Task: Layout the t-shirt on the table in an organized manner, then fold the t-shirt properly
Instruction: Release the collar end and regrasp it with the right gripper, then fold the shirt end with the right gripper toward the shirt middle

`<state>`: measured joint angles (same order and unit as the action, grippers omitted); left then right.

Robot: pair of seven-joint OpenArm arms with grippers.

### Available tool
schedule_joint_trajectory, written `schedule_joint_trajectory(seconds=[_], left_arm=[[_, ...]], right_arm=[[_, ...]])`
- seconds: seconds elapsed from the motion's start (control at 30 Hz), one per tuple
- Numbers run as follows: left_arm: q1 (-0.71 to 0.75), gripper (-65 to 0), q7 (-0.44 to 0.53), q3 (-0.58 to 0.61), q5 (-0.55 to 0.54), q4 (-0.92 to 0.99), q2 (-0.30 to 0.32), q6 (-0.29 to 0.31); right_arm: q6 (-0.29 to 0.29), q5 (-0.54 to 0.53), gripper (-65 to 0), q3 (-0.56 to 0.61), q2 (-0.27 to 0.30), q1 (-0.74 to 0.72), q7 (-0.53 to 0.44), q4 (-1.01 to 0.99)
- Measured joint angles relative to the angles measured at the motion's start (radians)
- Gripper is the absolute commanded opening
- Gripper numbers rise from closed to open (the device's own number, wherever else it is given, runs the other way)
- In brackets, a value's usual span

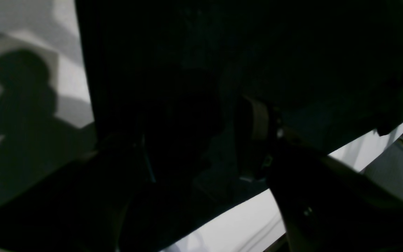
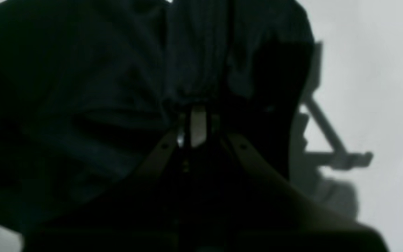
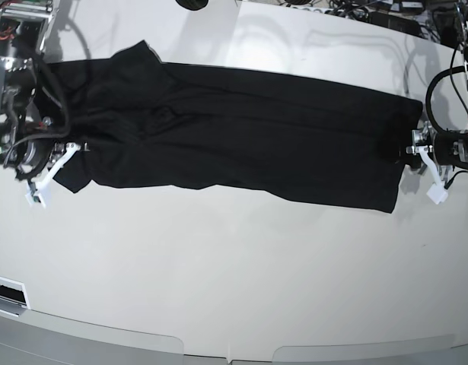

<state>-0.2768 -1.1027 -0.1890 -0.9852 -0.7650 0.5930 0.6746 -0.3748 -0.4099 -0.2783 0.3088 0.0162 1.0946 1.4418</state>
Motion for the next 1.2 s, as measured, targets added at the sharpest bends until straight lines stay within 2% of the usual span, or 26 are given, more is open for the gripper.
schedule_joint_trajectory(seconds=[0.07,0.2,0.27,0.33,0.4,0.5,0.63,0.67,0.73,0.8,0.83,0.9,0.93,0.97,1.07,1.13,1.2], left_arm=[[0.0,-32.5,0.0,-0.002,0.0,0.0,0.0,0.0],[0.0,-32.5,0.006,-0.002,-0.001,0.0,0.0,0.0],[0.0,-32.5,0.015,-0.002,-0.001,0.0,0.0,0.0],[0.0,-32.5,0.015,-0.002,-0.001,0.0,0.0,0.0],[0.0,-32.5,0.015,-0.002,-0.001,0.0,0.0,0.0],[0.0,-32.5,0.024,-0.003,-0.001,0.0,0.0,0.0],[0.0,-32.5,0.022,-0.069,0.0,0.0,-0.003,0.0],[0.0,-32.5,0.021,-0.097,0.0,0.0,-0.003,0.0],[0.0,-32.5,0.021,-0.163,0.003,0.0,-0.004,0.0],[-0.001,-32.5,0.021,-0.229,-0.001,0.0,-0.002,0.015],[0.0,-32.5,0.022,-0.256,-0.001,0.0,0.0,0.015],[0.001,-32.5,0.021,-0.283,0.0,0.0,0.006,0.015],[0.003,-32.5,0.021,-0.291,-0.001,0.0,0.009,0.015],[0.009,-32.5,0.026,-0.292,0.0,0.0,0.012,0.016],[0.029,-32.5,0.031,-0.291,0.003,0.0,0.018,0.016],[0.038,-32.5,0.042,-0.291,0.022,0.0,0.02,0.016],[0.04,-32.4,0.083,-0.291,0.05,0.0,0.019,0.016]], right_arm=[[0.019,0.037,-65.0,0.0,-0.007,0.032,-0.069,0.0],[0.099,0.124,-64.8,0.0,-0.007,0.021,-0.074,0.0],[0.125,0.134,-57.8,0.0,-0.005,0.008,-0.079,0.0],[0.14,0.13,-47.7,0.0,-0.005,0.007,-0.082,0.0],[0.14,0.108,-40.3,0.0,-0.004,0.014,-0.079,0.0],[0.14,0.098,-39.5,-0.014,-0.007,-0.012,-0.07,0.0],[0.128,0.096,-39.5,-0.112,-0.007,-0.048,-0.065,0.082],[0.117,0.087,-39.6,-0.148,-0.005,-0.049,-0.061,0.113],[0.047,0.029,-39.8,-0.224,-0.004,-0.044,-0.004,0.165],[-0.084,-0.106,-41.2,-0.284,0.001,-0.04,0.07,0.182],[-0.123,-0.191,-44.2,-0.302,0.002,-0.035,0.106,0.182],[-0.198,-0.317,-55.4,-0.308,-0.001,-0.01,0.141,0.182],[-0.26,-0.371,-63.3,-0.307,-0.005,0.013,0.146,0.182],[-0.321,-0.42,-65.0,-0.302,-0.008,0.043,0.148,0.182],[-0.318,-0.465,-65.0,-0.256,-0.023,0.14,0.132,0.182],[-0.318,-0.408,-65.0,-0.202,-0.03,0.173,0.074,0.181],[-0.318,-0.319,-65.0,-0.14,-0.029,0.187,-0.026,0.18]])
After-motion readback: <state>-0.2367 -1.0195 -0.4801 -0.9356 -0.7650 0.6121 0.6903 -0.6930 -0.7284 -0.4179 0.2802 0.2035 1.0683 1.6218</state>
